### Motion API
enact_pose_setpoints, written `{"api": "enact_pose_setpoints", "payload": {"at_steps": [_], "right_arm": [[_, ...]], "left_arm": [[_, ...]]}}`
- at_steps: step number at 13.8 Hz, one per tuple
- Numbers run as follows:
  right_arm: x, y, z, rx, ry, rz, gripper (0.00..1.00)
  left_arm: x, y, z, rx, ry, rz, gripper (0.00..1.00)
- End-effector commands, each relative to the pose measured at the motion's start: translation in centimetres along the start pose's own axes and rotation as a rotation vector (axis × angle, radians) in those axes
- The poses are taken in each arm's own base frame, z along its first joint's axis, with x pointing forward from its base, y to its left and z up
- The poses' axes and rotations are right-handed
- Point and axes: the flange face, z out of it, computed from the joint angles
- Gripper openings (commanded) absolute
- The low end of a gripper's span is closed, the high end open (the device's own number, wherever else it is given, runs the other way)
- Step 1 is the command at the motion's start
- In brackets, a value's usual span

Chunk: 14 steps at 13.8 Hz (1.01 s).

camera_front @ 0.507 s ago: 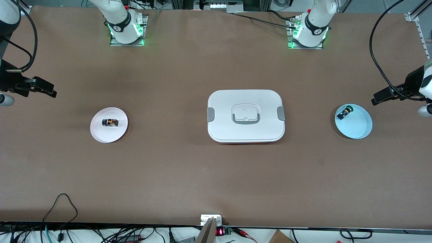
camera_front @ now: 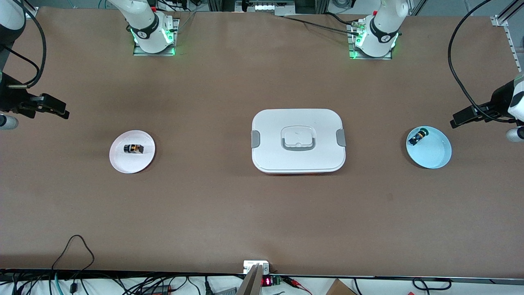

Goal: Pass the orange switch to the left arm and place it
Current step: 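Lower the right gripper over the orange switch on the white plate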

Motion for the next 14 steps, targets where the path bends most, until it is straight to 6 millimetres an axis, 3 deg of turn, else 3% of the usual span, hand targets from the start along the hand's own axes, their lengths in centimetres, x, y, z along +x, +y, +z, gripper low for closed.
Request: {"api": "enact_pose_setpoints", "payload": {"at_steps": [1,5,10,13,14], "right_arm": [[0.4,-0.4,0.4,-0.008,-0.031,-0.016,1.0],[1.6,-2.3,3.4,-0.022,-0.089,-0.043,1.0],[3.8,-2.9,9.7,-0.033,-0.118,-0.049,1.0],[4.1,-2.6,15.3,-0.035,-0.107,-0.046,1.0],[3.4,-2.6,18.0,-0.032,-0.09,-0.047,1.0]], "left_arm": [[0.2,-0.3,-0.1,-0.014,-0.003,0.014,1.0],[0.2,-0.3,-0.1,-0.014,-0.003,0.012,1.0],[0.1,-0.3,-0.1,-0.014,-0.005,0.011,1.0],[0.0,-0.1,0.0,-0.008,-0.015,0.013,1.0],[0.0,-0.2,-0.1,-0.005,-0.014,0.013,1.0]]}}
